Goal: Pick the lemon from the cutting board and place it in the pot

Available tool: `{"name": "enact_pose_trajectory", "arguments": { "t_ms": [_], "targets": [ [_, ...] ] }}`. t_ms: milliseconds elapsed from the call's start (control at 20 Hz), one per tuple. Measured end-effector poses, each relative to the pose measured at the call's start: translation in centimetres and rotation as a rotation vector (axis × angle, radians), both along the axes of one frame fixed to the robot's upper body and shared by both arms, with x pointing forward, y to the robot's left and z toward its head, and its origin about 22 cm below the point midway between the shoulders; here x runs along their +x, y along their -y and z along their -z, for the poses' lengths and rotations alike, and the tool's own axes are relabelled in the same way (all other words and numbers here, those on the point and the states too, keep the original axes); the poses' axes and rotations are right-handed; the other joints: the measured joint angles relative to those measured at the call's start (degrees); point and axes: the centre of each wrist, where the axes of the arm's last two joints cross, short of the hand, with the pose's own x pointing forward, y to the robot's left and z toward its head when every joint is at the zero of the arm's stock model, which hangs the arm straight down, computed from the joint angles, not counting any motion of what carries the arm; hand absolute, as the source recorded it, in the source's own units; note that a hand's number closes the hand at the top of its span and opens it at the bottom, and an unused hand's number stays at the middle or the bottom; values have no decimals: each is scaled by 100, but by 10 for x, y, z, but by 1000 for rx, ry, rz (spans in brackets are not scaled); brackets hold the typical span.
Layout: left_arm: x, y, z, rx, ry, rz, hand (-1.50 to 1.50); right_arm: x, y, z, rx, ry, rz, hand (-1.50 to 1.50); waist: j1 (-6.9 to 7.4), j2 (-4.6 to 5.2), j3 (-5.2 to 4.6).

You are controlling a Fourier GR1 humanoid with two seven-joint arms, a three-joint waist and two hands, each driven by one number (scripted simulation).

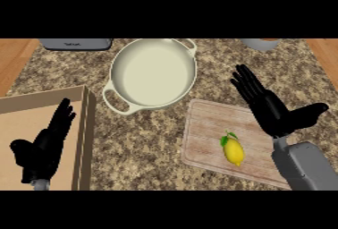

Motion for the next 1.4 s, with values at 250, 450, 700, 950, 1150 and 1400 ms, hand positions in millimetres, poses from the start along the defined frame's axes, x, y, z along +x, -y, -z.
{"name": "enact_pose_trajectory", "arguments": {
  "t_ms": [250,450,700,950,1150,1400],
  "targets": [
    [3,17,-5,-90,-13,116,0,4,28,-6,-221,88,162,-150,-102,99,34],
    [1,34,-5,-176,-56,208,0,-6,87,9,-610,-2,396,-150,-278,187,-33],
    [3,51,-2,-260,-103,304,0,-20,91,35,-947,-79,553,-150,-177,175,-7],
    [7,53,2,-288,-132,337,0,-33,53,25,-1160,-93,512,-150,-157,127,1],
    [8,57,4,-296,-144,346,0,-39,19,-17,-1238,-129,492,-150,-163,103,3],
    [12,55,5,-305,-144,352,0,-51,-22,-76,-1256,-221,451,-150,-136,100,4]
  ]
}}
